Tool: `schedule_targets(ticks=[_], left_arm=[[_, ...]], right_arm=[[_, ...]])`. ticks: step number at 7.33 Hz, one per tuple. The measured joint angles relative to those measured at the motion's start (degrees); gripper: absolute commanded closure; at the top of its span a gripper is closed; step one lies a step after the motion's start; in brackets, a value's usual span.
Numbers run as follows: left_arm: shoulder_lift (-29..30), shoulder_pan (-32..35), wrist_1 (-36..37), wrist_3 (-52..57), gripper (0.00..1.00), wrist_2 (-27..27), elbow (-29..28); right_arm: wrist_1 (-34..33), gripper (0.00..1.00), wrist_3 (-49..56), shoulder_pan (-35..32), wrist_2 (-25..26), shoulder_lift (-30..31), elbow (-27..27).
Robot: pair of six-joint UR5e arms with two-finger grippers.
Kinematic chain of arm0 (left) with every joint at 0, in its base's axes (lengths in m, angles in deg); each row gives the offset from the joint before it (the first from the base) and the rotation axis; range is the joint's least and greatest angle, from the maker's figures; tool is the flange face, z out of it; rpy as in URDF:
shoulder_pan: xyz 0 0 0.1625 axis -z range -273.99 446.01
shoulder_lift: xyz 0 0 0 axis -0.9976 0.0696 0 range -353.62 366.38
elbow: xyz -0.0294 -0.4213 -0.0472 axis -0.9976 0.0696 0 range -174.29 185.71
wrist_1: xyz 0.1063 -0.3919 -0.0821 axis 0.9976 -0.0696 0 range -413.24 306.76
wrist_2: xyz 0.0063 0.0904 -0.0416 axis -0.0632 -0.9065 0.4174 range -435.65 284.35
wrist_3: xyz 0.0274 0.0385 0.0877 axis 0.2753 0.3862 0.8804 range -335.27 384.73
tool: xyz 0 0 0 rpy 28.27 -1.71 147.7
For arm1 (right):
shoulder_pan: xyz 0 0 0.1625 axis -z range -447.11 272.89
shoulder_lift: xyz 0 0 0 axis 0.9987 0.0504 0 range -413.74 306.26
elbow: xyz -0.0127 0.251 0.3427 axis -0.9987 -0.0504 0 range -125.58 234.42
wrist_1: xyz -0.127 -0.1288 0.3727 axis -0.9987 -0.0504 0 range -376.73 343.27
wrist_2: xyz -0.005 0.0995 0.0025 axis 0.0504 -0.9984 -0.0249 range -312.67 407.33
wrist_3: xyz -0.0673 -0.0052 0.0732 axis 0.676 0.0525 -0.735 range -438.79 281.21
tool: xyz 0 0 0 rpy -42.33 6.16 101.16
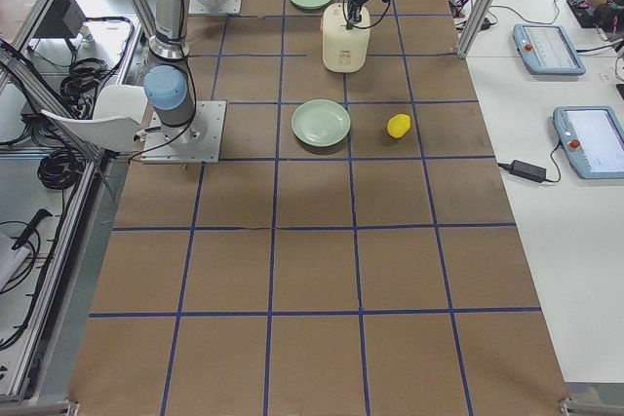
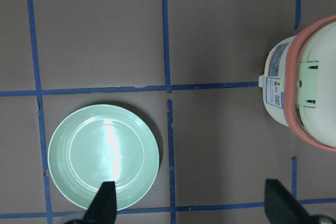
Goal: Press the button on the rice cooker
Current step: 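Lift the right gripper up and away from the cooker as the lid opens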
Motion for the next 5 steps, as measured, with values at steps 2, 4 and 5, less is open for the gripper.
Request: schedule_targets(ticks=[2,4,5], left_arm=[[0.0,0.0,0.0,0.0,0.00,0.0,0.0],[0.0,0.0,0.0,0.0,0.00,-0.1,0.0],[0.0,0.0,0.0,0.0,0.00,0.0,0.0]], right_arm=[[1.7,0.39,-2.8,-0.4,0.3,1.0,-2.5],[5.1,0.06,-4.2,-0.2,0.9,1.6,-9.4],[5.7,0.04,-4.3,0.3,1.0,1.7,-12.5]])
